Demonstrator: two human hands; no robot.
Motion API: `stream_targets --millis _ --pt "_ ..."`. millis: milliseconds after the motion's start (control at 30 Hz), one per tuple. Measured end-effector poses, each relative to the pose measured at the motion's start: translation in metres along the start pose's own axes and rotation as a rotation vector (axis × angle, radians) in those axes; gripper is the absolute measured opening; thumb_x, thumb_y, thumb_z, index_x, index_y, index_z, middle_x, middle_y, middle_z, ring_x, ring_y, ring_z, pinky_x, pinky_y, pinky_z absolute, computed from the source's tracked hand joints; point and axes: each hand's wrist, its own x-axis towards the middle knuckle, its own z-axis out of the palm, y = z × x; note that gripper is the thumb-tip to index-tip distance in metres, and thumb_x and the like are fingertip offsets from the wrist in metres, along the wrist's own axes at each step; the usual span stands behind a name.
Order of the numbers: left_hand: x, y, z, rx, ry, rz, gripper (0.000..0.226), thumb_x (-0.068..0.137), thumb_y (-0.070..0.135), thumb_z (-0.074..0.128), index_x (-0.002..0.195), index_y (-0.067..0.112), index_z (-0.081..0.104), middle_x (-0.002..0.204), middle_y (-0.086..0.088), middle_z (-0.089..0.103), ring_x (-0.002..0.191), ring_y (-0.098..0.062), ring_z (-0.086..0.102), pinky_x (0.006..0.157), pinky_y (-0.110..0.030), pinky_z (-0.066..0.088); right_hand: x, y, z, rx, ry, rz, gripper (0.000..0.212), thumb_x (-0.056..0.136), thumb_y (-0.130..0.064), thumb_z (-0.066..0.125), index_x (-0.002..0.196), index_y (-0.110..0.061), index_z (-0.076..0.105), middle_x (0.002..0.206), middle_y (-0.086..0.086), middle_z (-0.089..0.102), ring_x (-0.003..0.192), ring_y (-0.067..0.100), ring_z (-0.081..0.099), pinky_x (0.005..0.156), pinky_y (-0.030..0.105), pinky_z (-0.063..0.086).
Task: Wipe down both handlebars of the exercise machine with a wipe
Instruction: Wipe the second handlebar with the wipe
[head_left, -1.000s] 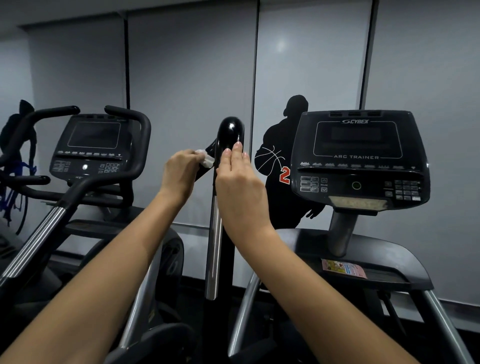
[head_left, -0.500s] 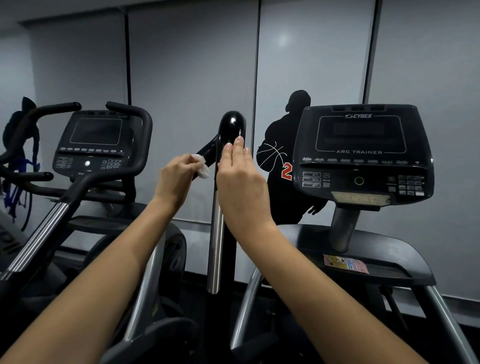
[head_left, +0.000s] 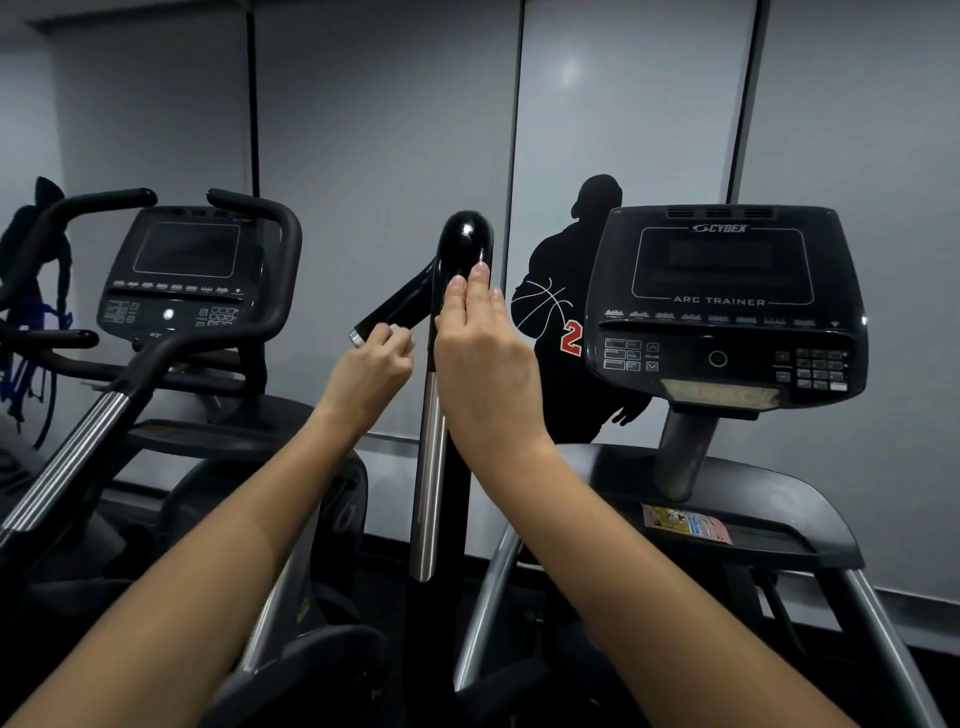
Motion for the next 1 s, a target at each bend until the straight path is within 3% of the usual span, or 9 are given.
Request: stream_targets --millis 100,200,300,433,500,700,833,1000 --pt "-0.015 -0.009 0.001 -0.092 -0.019 -0.068 0.044 0.05 -0.017 0.078 0.089 0.0 0.067 0.086 -0.011 0.062 0.074 -0.029 0.06 0.036 -0.032 0.051 0.003 -0.001 0.001 0.011 0.021 -0.012 0.038 0.076 -0.004 0.052 0.111 0.003 0.066 0.115 0.024 0.064 0.096 0.029 0.068 0.069 0.026 0.059" --pt "0.004 -0.018 -0.016 -0.27 0.129 -0.173 0.02 0.075 0.0 0.068 0.092 0.008 0.069 0.103 -0.009 0.065 0.085 -0.034 0.06 0.05 -0.04 0.053 0.005 -0.003 0.001 0.026 0.055 -0.013 0.052 0.076 -0.004 0.027 0.107 0.002 0.068 0.11 0.023 0.066 0.091 0.03 0.07 0.063 0.026 0.059" --pt "0.041 -0.022 -0.028 -0.322 0.17 -0.118 0.018 0.079 0.008 0.066 0.096 0.009 0.069 0.106 -0.007 0.067 0.087 -0.032 0.064 0.065 -0.037 0.053 0.004 -0.004 0.004 -0.004 0.096 -0.025 0.052 0.076 -0.002 0.026 0.107 0.002 0.068 0.11 0.023 0.066 0.092 0.03 0.07 0.065 0.026 0.059" --pt "0.054 -0.016 -0.009 -0.295 0.037 -0.189 0.029 0.089 0.013 0.057 0.117 0.014 0.06 0.106 -0.002 0.068 0.082 -0.035 0.066 0.064 -0.035 0.048 0.005 -0.003 0.003 -0.025 0.102 -0.018 0.052 0.076 -0.003 0.027 0.106 -0.001 0.069 0.109 0.02 0.068 0.091 0.027 0.07 0.063 0.024 0.057" --pt "0.039 -0.015 -0.002 -0.306 0.059 -0.221 0.038 0.088 0.009 0.059 0.125 0.015 0.057 0.112 -0.003 0.068 0.078 -0.038 0.067 0.064 -0.039 0.051 0.005 -0.003 0.003 -0.022 0.107 -0.026 0.052 0.076 -0.003 0.027 0.106 -0.001 0.07 0.109 0.02 0.068 0.091 0.027 0.07 0.065 0.024 0.057" --pt "0.004 -0.022 -0.004 -0.344 0.104 -0.229 0.044 0.075 -0.009 0.064 0.117 0.006 0.064 0.111 -0.014 0.069 0.078 -0.042 0.068 0.066 -0.05 0.057 0.004 -0.003 0.001 -0.016 0.111 -0.022 0.053 0.077 -0.004 0.025 0.106 0.001 0.069 0.109 0.023 0.067 0.09 0.029 0.07 0.068 0.026 0.057" --pt "0.032 -0.021 -0.013 -0.345 0.134 -0.306 0.027 0.086 0.007 0.057 0.113 0.007 0.058 0.091 -0.015 0.07 0.075 -0.04 0.065 0.064 -0.042 0.052 0.005 -0.003 0.002 -0.033 0.128 -0.021 0.051 0.077 -0.003 0.026 0.106 0.002 0.068 0.109 0.024 0.067 0.09 0.03 0.07 0.072 0.027 0.058" --pt "0.066 -0.012 -0.009 -0.325 0.025 -0.241 0.017 0.088 0.017 0.055 0.101 0.009 0.063 0.093 -0.006 0.069 0.081 -0.034 0.063 0.062 -0.029 0.039 0.005 -0.002 0.005 -0.012 0.133 -0.018 0.051 0.077 -0.003 0.027 0.106 0.001 0.069 0.109 0.023 0.067 0.09 0.029 0.07 0.067 0.026 0.059"
